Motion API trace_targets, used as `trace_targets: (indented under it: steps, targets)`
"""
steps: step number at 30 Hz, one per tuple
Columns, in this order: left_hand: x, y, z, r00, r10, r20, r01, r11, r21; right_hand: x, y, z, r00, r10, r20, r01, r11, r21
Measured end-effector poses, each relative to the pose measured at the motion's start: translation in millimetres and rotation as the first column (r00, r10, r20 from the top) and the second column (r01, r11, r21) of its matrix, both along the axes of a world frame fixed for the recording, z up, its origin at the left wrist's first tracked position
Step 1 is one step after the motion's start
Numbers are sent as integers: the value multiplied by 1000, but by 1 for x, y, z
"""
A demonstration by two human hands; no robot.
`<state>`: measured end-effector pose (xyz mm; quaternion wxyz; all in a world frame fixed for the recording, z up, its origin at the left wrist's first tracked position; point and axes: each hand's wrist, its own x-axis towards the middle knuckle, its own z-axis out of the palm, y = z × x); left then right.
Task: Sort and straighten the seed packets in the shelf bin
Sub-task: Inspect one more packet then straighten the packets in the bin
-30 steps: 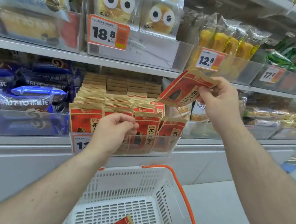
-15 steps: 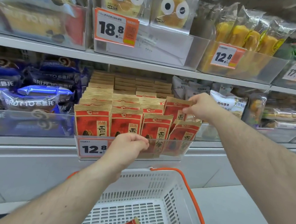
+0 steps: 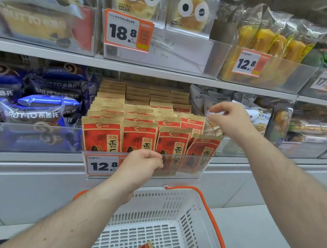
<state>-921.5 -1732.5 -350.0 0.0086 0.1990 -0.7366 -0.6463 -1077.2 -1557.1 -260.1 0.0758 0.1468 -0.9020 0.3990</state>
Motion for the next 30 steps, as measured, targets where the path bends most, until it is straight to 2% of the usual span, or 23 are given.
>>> trace_targets:
  steps: [2, 4, 6, 8, 12, 15, 17, 20, 23, 30]
  targets:
    - [0, 0, 0, 1000, -5, -2, 5, 1000, -7, 16, 8, -5, 994, 83, 77, -81, 996, -30]
    - [0, -1, 0, 1000, -8, 0, 8, 1000, -12, 25, 13, -14, 983, 118, 138, -131, 988, 86]
    - [1, -1, 0, 1000, -7, 6, 7, 1000, -16, 25, 17, -24, 984, 97, 147, -126, 971, 202]
    - [2, -2, 0, 1000, -4, 15, 4, 1000, -8, 23, 19, -29, 991, 57, 123, -82, 974, 212]
    - [5, -3, 2, 1000, 7, 22, -7, 1000, 17, 27, 22, -11, 1000, -14, 14, 15, 998, -53]
    - [7, -4, 4, 1000, 0, 18, 0, 1000, 16, 38, 24, 12, 985, -74, -157, 38, 974, -223]
    - [9, -4, 6, 1000, -5, 15, 4, 1000, 14, 45, 26, 22, 963, -136, -234, 40, 926, -375]
    - [13, -5, 8, 1000, -20, 14, 20, 1000, 20, 57, 28, 29, 963, -173, -205, 23, 814, -580]
    - [20, -6, 10, 998, -64, 12, 64, 998, 28, 71, 25, 27, 975, -160, -153, 21, 753, -658]
    - [31, -9, 7, 990, -139, 2, 139, 990, -32, 85, 23, 10, 944, -287, -165, 70, 661, -747]
